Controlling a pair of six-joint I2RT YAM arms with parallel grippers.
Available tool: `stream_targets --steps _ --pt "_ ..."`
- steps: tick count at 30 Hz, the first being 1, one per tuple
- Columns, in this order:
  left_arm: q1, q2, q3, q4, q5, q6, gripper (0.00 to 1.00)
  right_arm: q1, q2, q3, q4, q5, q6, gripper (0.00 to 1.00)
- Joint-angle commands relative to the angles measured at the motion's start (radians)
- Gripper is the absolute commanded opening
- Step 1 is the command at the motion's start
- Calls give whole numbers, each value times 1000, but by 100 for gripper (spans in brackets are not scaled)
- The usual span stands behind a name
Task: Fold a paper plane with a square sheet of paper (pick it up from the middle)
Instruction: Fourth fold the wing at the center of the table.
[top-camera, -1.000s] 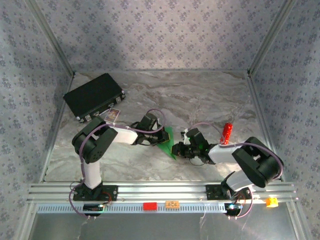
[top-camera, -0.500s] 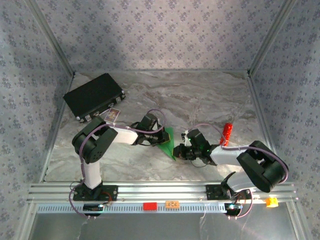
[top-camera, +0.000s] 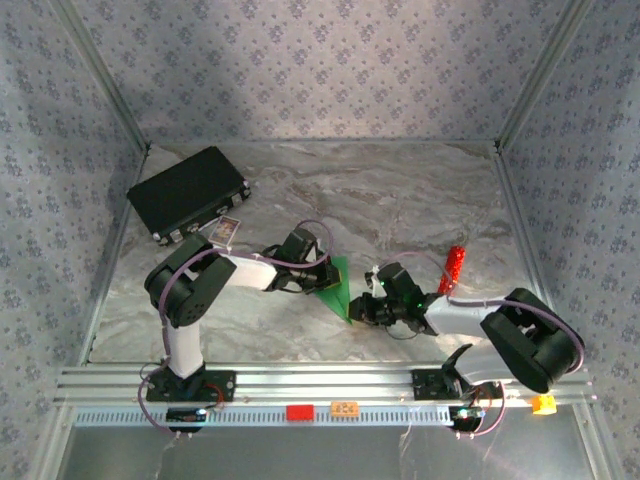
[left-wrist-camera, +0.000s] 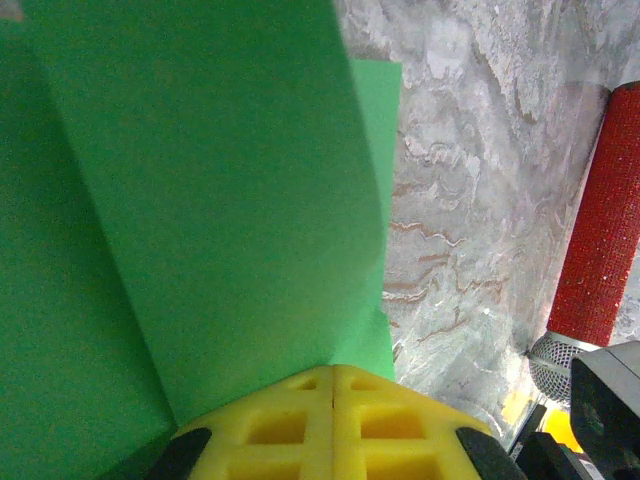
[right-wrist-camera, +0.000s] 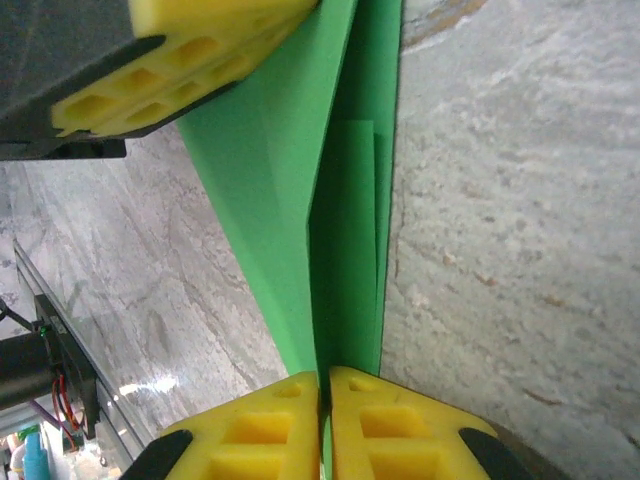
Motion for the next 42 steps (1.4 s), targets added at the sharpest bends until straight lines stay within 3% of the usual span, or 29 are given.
stream_targets --steps 1,10,18,25,31,34,42 --pt "6 34 -2 -24 -25 4 2 11 -18 -20 -78 -30 -22 9" --pt "5 35 -6 -19 -26 0 2 16 5 -40 -90 -39 -26 13" --pt "6 34 -5 -18 -28 -1 2 28 -19 -40 -127 -39 -31 8" --pt "5 29 -9 -23 -31 -2 2 44 -46 -37 -175 -10 -35 15" --pt "6 28 -12 -21 -34 -2 2 52 -53 -63 -156 -19 -25 6" --pt "6 26 -11 -22 -35 -1 2 53 -57 -66 -162 -13 -22 12" --pt "4 25 -13 -21 -32 -3 2 55 -97 -61 -193 -7 -25 14"
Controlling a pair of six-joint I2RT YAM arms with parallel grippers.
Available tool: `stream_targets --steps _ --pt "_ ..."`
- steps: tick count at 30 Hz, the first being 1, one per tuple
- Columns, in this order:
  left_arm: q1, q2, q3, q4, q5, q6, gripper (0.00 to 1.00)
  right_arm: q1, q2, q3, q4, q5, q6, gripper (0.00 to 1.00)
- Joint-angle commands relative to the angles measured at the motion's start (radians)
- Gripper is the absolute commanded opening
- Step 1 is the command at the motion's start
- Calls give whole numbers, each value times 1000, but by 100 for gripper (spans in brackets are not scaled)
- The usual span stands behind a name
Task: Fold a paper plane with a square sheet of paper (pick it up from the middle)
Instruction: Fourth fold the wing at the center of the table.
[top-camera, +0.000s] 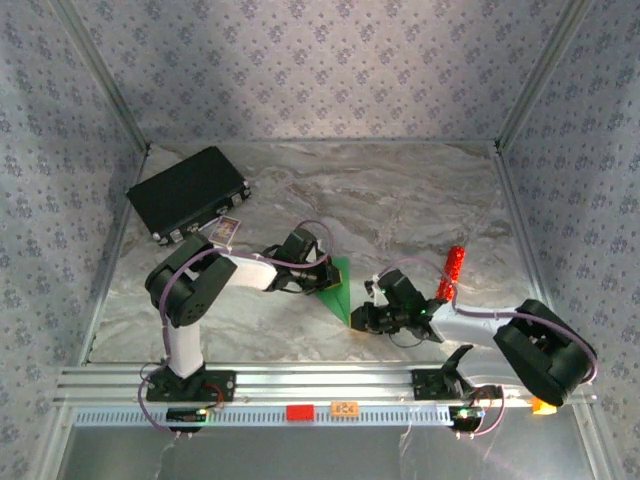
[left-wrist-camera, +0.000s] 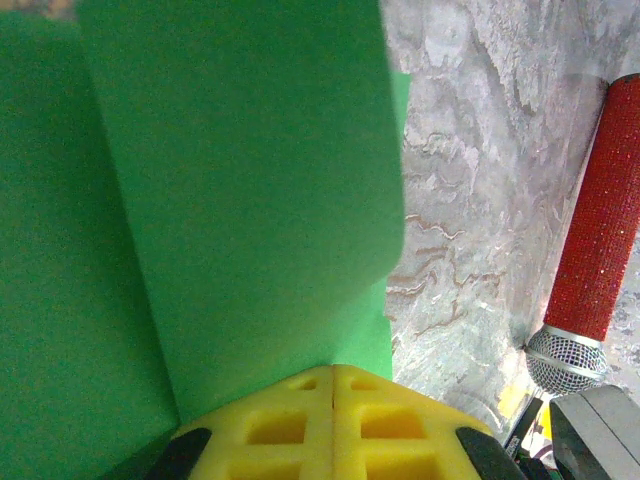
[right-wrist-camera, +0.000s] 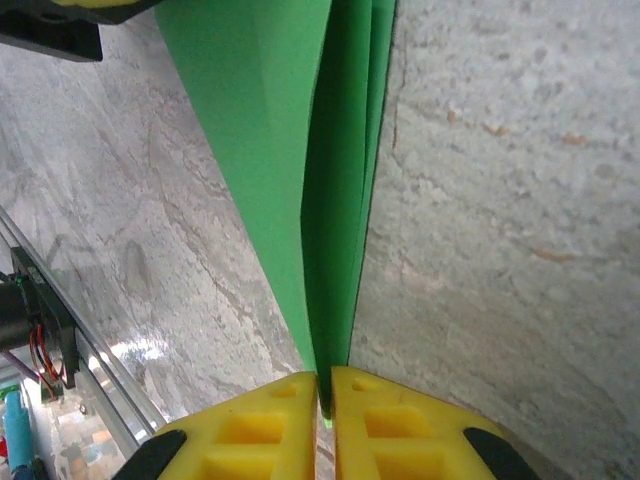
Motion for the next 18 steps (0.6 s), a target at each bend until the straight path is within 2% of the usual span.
stream_targets --steps 1,7,10,14,18 --pt "5 22 -13 -25 -47 1 2 8 -20 -22 -105 -5 -1 14" --pt "0 22 -13 -25 -45 2 2 -11 -162 38 -246 87 -27 20" --pt "-1 21 -12 -24 -44 2 2 -47 -209 48 -228 77 -29 21" --pt "-2 23 -12 -24 -47 3 2 -74 -165 91 -147 12 -28 13" --pt "-2 23 -11 -26 -47 4 2 -63 -35 165 -62 -48 -18 8"
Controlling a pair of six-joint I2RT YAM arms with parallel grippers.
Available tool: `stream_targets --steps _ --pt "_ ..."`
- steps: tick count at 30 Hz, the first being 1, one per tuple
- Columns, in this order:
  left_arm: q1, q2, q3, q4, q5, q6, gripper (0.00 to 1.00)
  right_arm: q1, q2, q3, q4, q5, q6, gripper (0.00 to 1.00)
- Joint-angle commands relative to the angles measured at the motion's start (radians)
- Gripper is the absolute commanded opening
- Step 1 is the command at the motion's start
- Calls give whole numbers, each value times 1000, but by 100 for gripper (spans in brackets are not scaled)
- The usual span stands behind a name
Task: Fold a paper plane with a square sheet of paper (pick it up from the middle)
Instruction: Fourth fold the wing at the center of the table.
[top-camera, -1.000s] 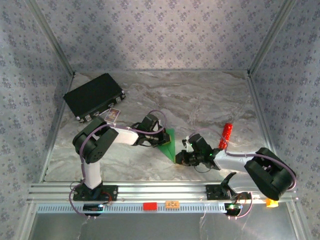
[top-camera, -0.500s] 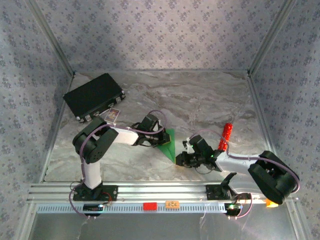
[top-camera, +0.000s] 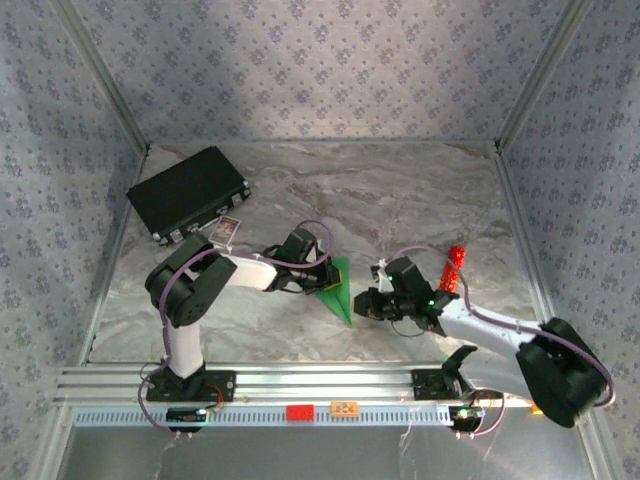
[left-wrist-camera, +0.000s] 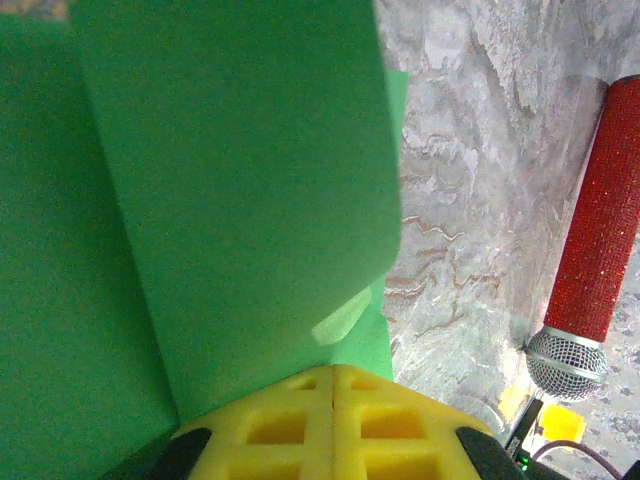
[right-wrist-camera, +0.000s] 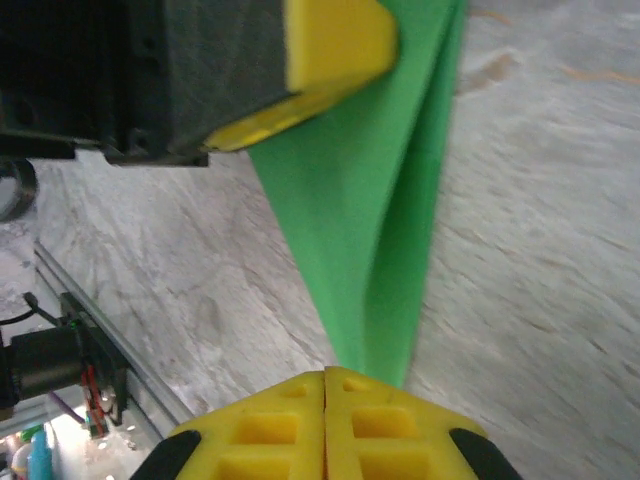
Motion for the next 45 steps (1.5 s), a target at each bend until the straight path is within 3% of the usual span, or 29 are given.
stream_targets --steps 1,10,18,30,45 --pt "-2 23 -11 -27 -43 3 2 12 91 76 81 -60 1 8" --pt "-4 25 -10 -27 -44 3 2 33 296 167 114 -18 11 7" --pt "-5 23 -14 -25 -46 3 2 38 361 97 163 -38 33 6" --pt "-2 26 -21 -20 -55 -3 2 72 320 -34 221 -3 84 6" --pt "1 27 -28 -13 -62 -11 2 109 167 -124 123 -9 72 7"
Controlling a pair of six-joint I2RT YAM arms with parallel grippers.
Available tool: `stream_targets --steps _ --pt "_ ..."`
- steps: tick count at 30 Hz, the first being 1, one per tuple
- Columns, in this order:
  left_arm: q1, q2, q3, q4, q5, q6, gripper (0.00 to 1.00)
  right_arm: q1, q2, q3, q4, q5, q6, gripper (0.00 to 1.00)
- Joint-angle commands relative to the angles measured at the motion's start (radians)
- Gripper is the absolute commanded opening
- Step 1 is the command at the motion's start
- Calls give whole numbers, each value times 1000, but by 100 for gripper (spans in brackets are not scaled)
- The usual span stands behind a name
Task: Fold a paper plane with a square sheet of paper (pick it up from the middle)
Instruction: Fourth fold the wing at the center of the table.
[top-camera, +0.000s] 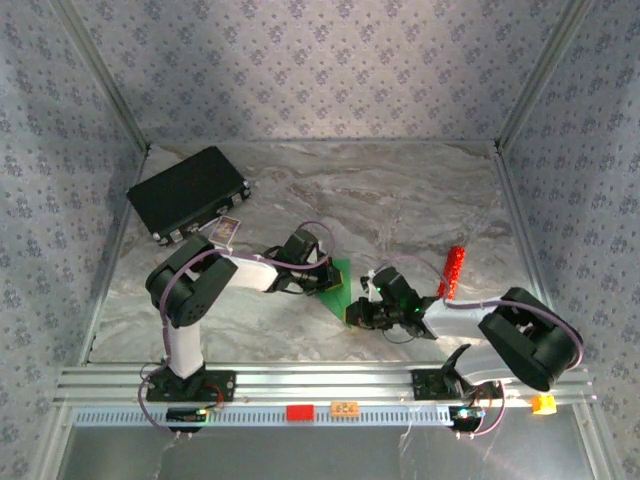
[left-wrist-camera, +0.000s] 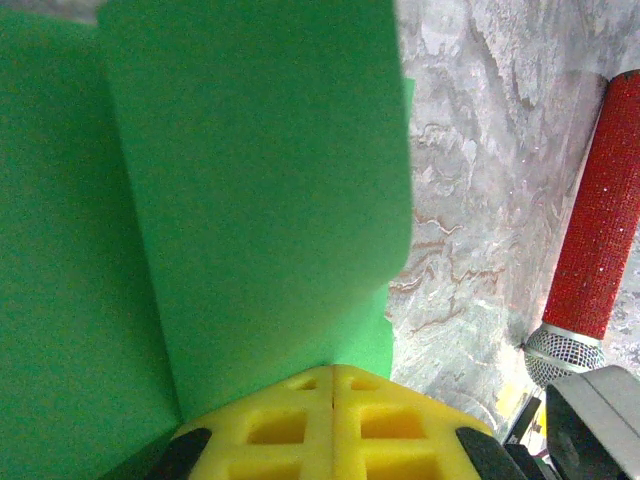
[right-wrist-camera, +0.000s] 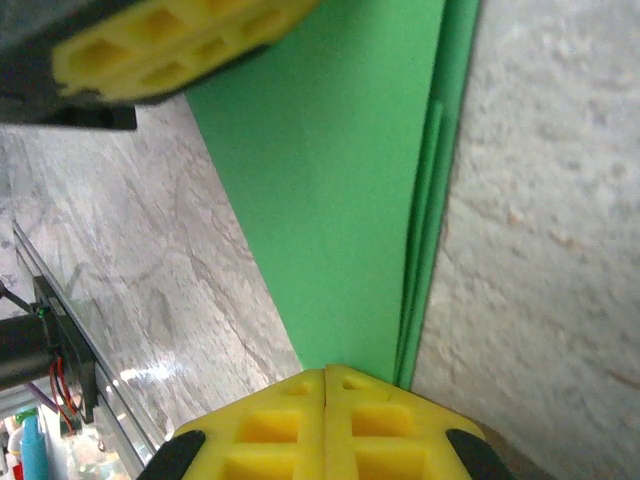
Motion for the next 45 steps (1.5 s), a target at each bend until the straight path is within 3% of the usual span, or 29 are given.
stream_targets --steps 1,16,24,29,35,45 --pt "10 27 -25 -23 -57 1 2 25 -30 -41 -147 -21 3 7" --pt "10 27 -35 -8 -61 -10 2 67 -99 -57 -243 -29 1 7" --pt "7 1 -58 -1 -82 -19 1 25 -281 109 -443 28 -55 8" --pt "2 -24 -90 8 -120 -43 1 -53 -166 183 -391 30 -64 8" --pt "-5 -31 -104 24 -131 -58 1 -40 -16 239 -256 13 -20 8" --pt "-7 -30 -98 20 -130 -55 1 -35 128 326 -227 25 -20 8"
